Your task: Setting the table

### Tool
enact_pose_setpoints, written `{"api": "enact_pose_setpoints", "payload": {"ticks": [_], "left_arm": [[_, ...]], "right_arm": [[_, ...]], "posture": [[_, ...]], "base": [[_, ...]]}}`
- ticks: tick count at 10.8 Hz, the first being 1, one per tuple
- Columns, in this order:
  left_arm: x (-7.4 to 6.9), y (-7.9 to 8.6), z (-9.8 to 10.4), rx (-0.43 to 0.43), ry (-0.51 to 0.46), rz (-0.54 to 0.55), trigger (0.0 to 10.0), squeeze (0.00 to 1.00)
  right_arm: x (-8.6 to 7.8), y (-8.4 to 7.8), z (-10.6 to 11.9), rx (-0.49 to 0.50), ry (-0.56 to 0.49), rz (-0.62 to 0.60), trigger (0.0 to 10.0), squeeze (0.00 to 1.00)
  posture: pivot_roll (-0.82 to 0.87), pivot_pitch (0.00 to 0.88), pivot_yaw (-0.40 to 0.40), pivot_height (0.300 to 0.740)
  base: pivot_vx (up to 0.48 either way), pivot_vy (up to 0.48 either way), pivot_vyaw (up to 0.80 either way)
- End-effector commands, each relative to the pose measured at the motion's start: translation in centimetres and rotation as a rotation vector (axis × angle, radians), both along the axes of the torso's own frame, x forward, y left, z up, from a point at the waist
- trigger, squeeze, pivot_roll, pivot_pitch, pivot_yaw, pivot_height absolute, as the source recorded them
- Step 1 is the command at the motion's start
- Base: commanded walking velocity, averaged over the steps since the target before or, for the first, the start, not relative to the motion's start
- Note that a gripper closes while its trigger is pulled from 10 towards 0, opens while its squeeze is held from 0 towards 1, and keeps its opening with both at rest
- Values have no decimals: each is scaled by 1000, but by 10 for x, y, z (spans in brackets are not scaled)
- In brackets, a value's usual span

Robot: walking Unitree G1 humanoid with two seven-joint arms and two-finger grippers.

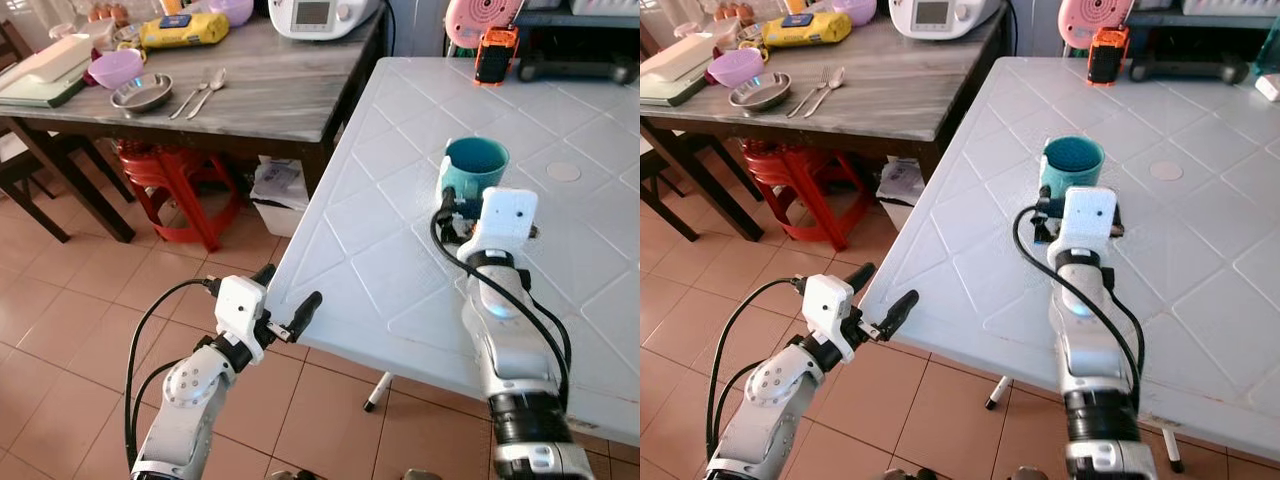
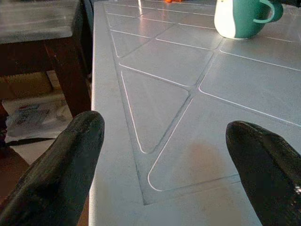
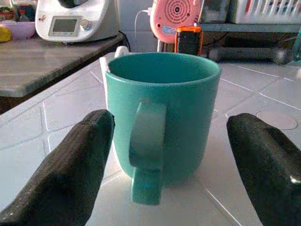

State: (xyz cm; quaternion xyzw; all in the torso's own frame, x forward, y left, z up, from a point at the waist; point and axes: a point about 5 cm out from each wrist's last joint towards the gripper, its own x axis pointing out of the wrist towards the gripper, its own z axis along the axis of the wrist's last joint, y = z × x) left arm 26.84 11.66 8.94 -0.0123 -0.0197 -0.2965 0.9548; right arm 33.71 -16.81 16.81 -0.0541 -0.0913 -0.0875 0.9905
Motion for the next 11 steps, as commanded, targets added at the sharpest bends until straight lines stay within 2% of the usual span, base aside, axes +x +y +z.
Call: {"api": "enact_pose_setpoints", "payload": {"ticks": [1, 7, 11], "left_arm": [[-1, 3, 0, 10, 3, 17, 10000, 0], [0, 1, 4, 16, -5, 24, 10000, 0], [2, -1, 5, 18, -6, 25, 10000, 0]], "right_arm": [[3, 4, 0, 19, -4, 7, 0, 0], [6, 1, -4, 48, -1, -3, 0, 0], [8, 3, 3, 37, -32, 2, 0, 0]], "posture": [[-100, 149, 148, 740], [-98, 150, 152, 740], [-101, 148, 153, 740]], "base": [[0, 0, 0], [0, 0, 0], [0, 0, 0]]}}
